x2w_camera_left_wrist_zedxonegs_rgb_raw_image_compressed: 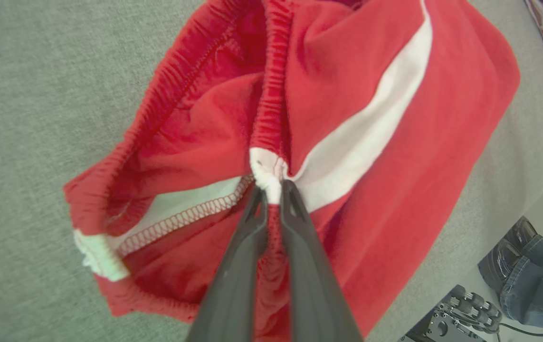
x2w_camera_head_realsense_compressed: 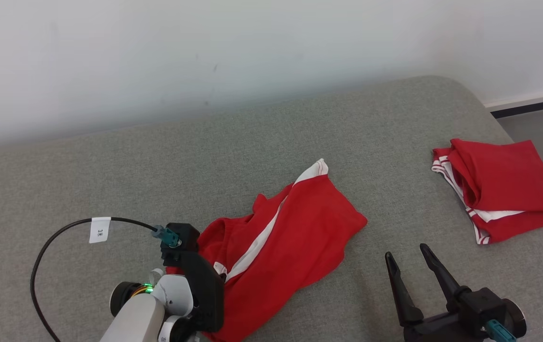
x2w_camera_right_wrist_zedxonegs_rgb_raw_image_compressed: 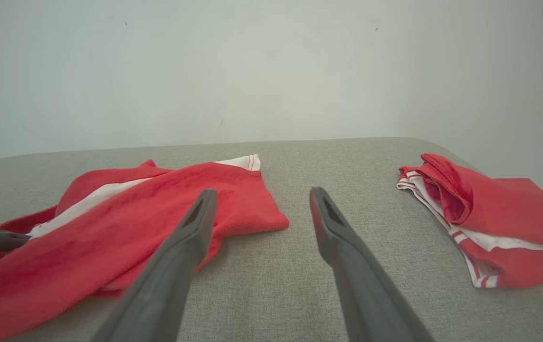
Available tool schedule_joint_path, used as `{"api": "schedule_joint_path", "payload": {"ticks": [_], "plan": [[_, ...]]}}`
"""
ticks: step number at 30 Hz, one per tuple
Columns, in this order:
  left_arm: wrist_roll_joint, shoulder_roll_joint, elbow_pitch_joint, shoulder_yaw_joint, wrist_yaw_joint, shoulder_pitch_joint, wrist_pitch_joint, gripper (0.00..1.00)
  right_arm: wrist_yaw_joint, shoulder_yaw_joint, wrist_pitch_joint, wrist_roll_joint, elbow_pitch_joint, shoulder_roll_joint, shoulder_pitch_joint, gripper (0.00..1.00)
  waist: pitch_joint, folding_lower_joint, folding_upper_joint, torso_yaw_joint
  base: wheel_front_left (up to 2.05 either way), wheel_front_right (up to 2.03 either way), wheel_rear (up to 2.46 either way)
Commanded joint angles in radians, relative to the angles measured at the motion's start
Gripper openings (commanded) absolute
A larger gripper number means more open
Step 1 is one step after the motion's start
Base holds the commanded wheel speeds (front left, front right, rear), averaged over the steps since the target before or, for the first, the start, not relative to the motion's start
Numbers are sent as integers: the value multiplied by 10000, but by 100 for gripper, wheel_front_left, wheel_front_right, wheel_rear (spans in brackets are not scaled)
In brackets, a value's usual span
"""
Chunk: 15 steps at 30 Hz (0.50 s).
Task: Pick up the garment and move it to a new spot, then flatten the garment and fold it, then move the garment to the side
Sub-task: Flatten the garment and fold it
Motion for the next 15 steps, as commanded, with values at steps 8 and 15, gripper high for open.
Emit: {"api": "schedule_joint_path", "payload": {"ticks": [8, 15], "plan": [[134, 81, -470, -108, 126, -64, -887, 0, -28, 550, 572, 268, -48, -781, -1125, 100, 437, 0, -1, 202, 0, 0, 0], [266, -89, -942, -199, 427, 223, -1576, 0, -28, 1195, 3511, 1572, 739, -2148, -3733, 100, 1104, 0, -1, 630, 0, 0, 0]]}}
